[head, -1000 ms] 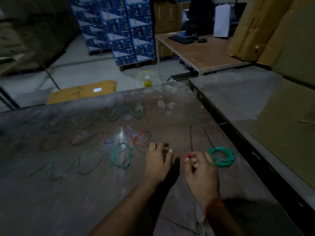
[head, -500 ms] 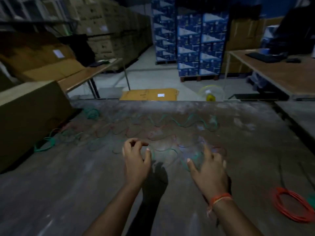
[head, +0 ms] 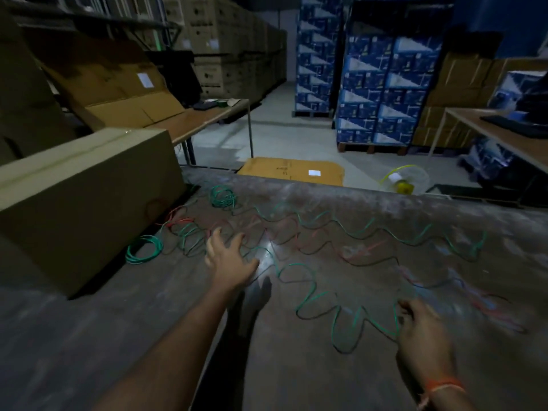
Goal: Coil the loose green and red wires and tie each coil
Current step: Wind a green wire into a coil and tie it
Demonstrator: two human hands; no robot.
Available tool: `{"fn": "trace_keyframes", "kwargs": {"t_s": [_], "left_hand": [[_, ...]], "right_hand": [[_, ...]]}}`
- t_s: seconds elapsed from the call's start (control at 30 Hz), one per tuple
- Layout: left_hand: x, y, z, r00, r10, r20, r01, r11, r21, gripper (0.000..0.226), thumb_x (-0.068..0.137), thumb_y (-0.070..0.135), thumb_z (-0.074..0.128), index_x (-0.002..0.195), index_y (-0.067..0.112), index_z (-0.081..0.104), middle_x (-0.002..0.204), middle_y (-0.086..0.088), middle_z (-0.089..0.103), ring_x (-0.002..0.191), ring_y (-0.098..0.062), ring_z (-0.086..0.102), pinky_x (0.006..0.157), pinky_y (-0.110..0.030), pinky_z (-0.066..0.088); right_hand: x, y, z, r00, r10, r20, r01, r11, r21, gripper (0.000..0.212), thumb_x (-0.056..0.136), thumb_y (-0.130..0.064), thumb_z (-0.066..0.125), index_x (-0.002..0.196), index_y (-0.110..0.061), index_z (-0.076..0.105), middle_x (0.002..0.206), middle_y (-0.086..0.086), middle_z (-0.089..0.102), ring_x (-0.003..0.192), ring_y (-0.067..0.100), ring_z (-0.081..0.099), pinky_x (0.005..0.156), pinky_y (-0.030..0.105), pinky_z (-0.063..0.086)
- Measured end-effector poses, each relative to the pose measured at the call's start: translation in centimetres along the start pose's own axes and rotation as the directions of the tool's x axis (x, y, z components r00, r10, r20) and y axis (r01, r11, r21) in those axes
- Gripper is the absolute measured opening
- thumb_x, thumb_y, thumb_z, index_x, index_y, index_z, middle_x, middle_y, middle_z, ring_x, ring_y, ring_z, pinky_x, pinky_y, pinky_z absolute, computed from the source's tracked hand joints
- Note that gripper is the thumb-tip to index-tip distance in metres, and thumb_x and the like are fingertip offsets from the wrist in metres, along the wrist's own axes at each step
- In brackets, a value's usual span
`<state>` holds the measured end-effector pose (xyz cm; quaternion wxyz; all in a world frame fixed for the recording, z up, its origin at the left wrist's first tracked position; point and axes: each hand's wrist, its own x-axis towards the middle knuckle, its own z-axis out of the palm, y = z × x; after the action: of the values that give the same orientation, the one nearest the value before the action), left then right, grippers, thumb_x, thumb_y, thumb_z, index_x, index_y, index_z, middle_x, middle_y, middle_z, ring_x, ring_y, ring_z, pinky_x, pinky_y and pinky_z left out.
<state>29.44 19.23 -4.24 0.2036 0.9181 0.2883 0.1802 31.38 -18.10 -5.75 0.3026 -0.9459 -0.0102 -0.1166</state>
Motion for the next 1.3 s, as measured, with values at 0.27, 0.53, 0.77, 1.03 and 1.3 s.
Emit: {"fn": "trace_keyframes", "kwargs": {"t_s": [0.27,0.53,0.77,1.03,1.3], "left_hand": [[1.3,-1.4,0.3,0.888,0.164,0.429,-0.203,0.978,0.046,0.034,0.104,0.032,0.044,0.118,0.01,0.066,0.124,-0.021,0.064,0.122,-0.037,0.054,0.09,-0.035,0.042],[-5.2,0.1,0.2,0.878,0.194,0.438,-0.254,0.964,0.083,0.028,0.1,0.028,0.046,0.098,0.009,0.066,0.107,-0.019,0.069,0.103,-0.036,0.063,0.076,-0.035,0.045],[-16.3,3.9,-1.9,0.842,0.199,0.502,-0.301,0.945,0.131,0.03,0.102,0.028,0.046,0.102,0.006,0.066,0.112,-0.02,0.069,0.106,-0.036,0.064,0.079,-0.034,0.047],[-30.9,8.1,-6.5,0.709,0.315,0.631,-0.386,0.922,-0.028,0.029,0.099,0.029,0.053,0.085,0.005,0.062,0.083,-0.014,0.064,0.08,-0.026,0.06,0.063,-0.035,0.037],[-34.6,7.1,-10.6,0.825,0.329,0.459,-0.383,0.923,0.027,0.022,0.095,0.022,0.056,0.091,0.003,0.067,0.091,-0.019,0.07,0.088,-0.034,0.063,0.066,-0.034,0.039]], "right_hand": [[-0.7,-1.8,0.5,0.999,0.033,-0.017,-0.033,0.999,0.014,0.036,0.085,0.01,0.06,0.116,-0.003,0.071,0.107,0.024,0.07,0.101,0.042,0.065,0.09,0.048,0.052],[-3.8,-1.5,-1.3,1.0,0.028,-0.013,-0.026,0.99,0.137,0.032,0.088,0.005,0.057,0.114,-0.004,0.072,0.114,0.019,0.07,0.106,0.038,0.065,0.093,0.041,0.051],[-9.2,2.3,-5.0,0.998,0.009,0.063,-0.026,0.963,0.267,0.038,0.079,-0.011,0.049,0.104,-0.028,0.071,0.097,0.01,0.071,0.089,0.034,0.068,0.082,0.047,0.058],[-16.5,7.4,-10.9,0.991,-0.074,0.115,0.032,0.943,0.332,0.043,0.086,0.013,0.048,0.111,-0.011,0.073,0.099,0.009,0.073,0.08,0.026,0.071,0.075,0.029,0.055],[-20.3,8.1,-13.6,0.993,-0.051,0.105,0.004,0.914,0.405,0.045,0.084,0.015,0.051,0.112,-0.012,0.073,0.1,0.007,0.074,0.088,0.028,0.071,0.084,0.044,0.06]]}}
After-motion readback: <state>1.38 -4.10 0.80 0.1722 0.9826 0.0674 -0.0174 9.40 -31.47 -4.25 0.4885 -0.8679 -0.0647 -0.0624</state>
